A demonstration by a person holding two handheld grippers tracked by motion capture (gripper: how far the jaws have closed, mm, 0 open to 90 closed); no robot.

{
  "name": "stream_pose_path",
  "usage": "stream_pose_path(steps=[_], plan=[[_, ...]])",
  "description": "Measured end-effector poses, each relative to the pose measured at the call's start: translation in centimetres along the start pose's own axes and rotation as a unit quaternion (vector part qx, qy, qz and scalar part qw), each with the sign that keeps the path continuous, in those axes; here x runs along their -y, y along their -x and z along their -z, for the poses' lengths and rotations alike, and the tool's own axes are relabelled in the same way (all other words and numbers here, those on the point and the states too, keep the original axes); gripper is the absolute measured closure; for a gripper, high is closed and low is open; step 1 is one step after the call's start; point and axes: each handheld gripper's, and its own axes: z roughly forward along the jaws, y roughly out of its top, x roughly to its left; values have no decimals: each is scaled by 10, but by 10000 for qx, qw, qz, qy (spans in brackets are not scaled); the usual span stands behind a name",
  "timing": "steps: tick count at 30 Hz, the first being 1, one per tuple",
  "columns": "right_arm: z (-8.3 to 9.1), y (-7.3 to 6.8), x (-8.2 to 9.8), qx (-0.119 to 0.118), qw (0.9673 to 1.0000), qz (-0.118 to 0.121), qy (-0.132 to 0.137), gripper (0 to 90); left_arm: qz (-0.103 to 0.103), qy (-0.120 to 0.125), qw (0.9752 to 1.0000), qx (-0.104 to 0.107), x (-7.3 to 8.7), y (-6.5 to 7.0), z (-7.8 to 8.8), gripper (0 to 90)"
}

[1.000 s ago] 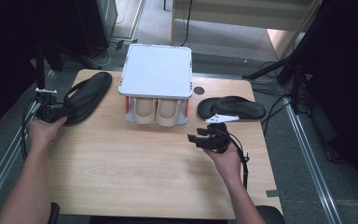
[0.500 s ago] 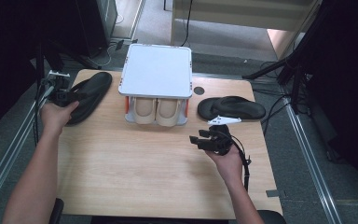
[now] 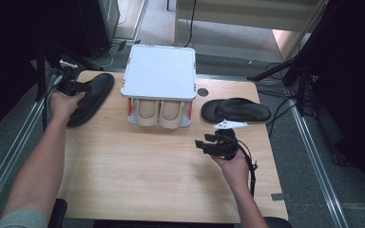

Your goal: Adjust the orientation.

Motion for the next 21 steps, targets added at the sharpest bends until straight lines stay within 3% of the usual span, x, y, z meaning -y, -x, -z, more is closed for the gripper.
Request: stream_pose_path(steps=[7, 13, 21], plan=[[1, 2, 2, 31, 10000, -23, -22, 487, -65, -110, 9999, 69, -3, 3, -6, 900], [3, 3, 3, 68, 10000, -1, -12, 486, -79, -137, 9995, 257, 5, 5, -3, 900], [3, 2, 3, 60, 10000, -24, -19, 484, -383, -237, 9985, 324, 17, 16, 7, 900]])
